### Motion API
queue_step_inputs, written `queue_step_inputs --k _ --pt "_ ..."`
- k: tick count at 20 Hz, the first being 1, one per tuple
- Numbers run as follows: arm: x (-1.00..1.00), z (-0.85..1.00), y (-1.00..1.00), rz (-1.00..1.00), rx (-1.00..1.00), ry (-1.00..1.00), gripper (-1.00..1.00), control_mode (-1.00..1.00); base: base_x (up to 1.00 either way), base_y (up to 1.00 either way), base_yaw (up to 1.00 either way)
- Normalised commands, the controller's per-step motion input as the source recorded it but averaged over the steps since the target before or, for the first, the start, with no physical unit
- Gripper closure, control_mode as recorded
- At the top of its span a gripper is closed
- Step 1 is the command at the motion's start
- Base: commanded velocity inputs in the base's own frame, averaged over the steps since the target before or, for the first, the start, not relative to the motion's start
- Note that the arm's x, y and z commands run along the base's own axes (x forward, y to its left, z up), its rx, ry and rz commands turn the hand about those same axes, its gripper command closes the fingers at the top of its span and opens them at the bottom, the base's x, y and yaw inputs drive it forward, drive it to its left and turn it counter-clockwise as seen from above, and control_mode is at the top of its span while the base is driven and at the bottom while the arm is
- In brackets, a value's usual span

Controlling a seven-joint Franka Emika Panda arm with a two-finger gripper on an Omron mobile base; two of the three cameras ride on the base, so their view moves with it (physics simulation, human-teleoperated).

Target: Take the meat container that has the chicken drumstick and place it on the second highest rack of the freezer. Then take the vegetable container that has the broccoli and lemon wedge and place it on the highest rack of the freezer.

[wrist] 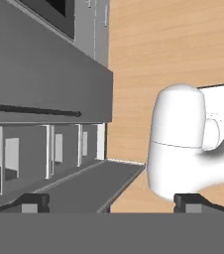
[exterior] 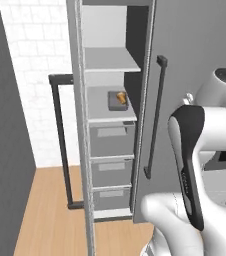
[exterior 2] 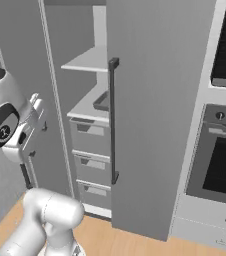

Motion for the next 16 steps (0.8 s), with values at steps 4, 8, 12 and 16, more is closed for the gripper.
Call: queue_step_inputs --k 4,8,12,16 --pt "0.0 0.0 0.0 0.0 0.0 0.0 -1.0 1.0 -0.01 -0.99 -0.22" --pt "0.0 0.0 0.0 0.0 0.0 0.0 -1.0 1.0 0.03 -1.0 -0.19" --pt "0.0 0.0 0.0 0.0 0.0 0.0 -1.0 1.0 0.13 -1.0 -0.02" --pt "0.0 0.0 0.0 0.0 0.0 0.0 -1.0 1.0 0.15 -1.0 0.0"
